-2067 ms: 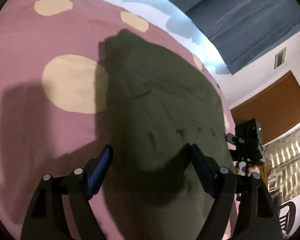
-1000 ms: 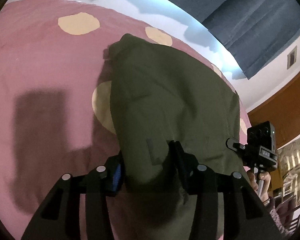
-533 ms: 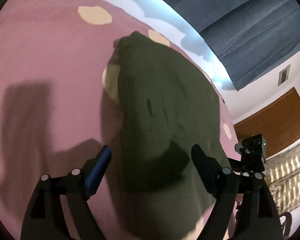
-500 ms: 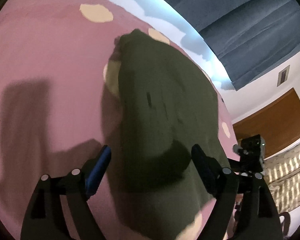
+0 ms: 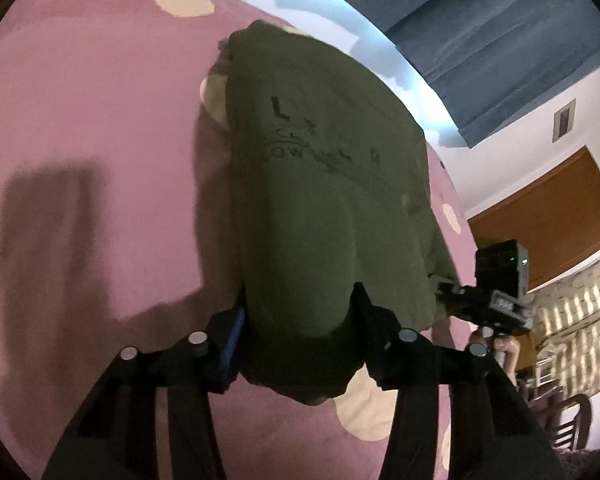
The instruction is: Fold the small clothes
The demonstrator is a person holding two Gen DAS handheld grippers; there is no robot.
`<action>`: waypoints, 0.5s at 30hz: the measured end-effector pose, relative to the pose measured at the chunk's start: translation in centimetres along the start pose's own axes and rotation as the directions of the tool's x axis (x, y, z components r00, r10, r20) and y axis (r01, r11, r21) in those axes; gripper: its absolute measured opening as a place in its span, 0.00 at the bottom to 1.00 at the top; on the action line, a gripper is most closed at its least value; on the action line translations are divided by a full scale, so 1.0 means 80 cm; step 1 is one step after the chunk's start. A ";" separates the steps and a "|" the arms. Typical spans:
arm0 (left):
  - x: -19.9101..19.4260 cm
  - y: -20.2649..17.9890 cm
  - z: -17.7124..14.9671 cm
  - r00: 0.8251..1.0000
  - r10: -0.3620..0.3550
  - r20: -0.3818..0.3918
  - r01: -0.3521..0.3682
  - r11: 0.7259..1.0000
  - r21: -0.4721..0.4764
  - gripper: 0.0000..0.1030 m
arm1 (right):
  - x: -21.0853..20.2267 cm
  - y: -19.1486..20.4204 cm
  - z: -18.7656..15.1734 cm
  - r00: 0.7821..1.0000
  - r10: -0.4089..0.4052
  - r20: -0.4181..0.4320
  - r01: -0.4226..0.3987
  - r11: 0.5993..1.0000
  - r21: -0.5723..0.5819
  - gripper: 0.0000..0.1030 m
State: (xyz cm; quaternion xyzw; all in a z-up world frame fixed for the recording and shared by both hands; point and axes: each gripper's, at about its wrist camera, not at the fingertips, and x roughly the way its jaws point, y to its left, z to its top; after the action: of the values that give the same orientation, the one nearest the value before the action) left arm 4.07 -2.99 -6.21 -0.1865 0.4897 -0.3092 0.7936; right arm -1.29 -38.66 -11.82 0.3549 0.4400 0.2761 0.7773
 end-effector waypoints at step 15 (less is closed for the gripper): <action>-0.003 -0.012 -0.008 0.998 0.054 0.023 -0.056 0.996 0.067 0.48 | -0.008 -0.026 -0.035 0.996 0.083 -0.009 -0.083 0.995 0.061 0.24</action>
State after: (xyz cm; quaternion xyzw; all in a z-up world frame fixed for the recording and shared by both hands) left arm 3.14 -3.57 -5.76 -0.1493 0.4753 -0.3017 0.8129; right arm -3.78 -39.46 -14.16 0.3945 0.4374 0.2968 0.7516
